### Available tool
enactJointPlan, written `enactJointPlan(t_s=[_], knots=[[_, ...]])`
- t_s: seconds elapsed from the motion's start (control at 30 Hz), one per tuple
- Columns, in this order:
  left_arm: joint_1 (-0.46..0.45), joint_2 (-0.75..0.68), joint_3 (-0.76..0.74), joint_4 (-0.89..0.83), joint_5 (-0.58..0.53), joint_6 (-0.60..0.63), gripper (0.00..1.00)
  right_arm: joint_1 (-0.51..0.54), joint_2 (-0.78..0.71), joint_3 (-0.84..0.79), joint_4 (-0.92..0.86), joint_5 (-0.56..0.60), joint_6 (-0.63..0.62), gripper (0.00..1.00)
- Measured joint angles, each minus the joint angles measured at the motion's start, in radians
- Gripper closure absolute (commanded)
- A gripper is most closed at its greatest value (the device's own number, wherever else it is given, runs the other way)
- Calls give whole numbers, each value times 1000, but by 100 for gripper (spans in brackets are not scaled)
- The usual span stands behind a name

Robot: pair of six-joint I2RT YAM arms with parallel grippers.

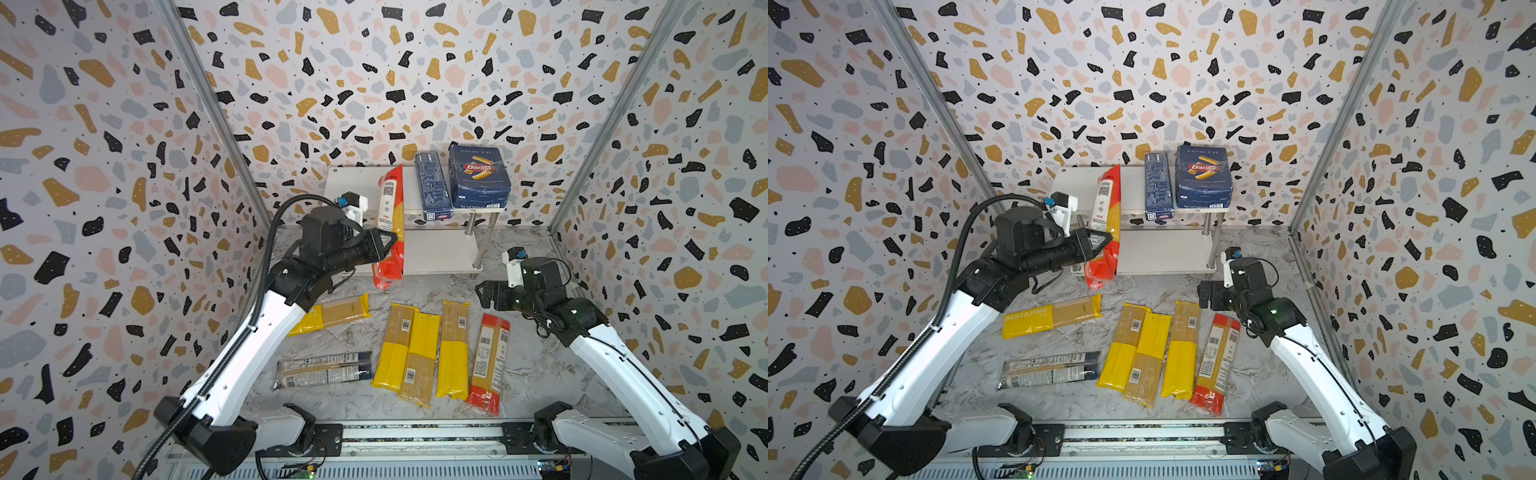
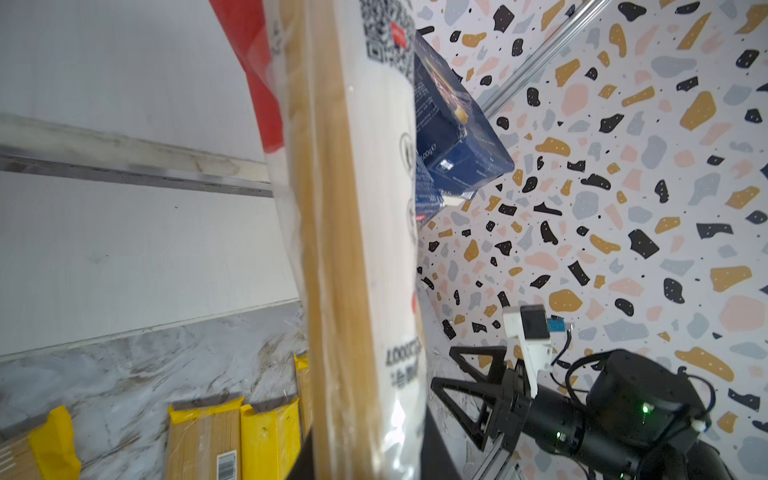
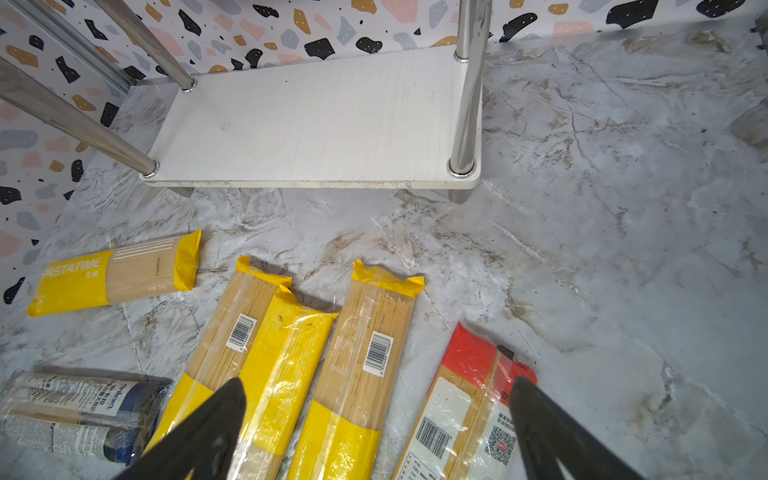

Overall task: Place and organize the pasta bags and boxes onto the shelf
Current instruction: 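Lift the red-and-white bag up toward the top shelf with the left gripper, then lower the bag upright beside the blue Spaghetti box on the top shelf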

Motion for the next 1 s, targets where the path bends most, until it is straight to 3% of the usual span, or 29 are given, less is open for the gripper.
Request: enactJointPlan(t_s=[0.33, 0.63, 1.0], knots=[[95, 343, 381, 79, 122, -61, 100, 0, -2, 0, 1, -2, -2, 1], [127, 615, 655, 92, 175, -131, 100, -2, -2, 0, 0, 21, -11, 1], [140, 718, 722, 90, 196, -206, 100, -18, -2, 1, 0, 39, -21, 1]])
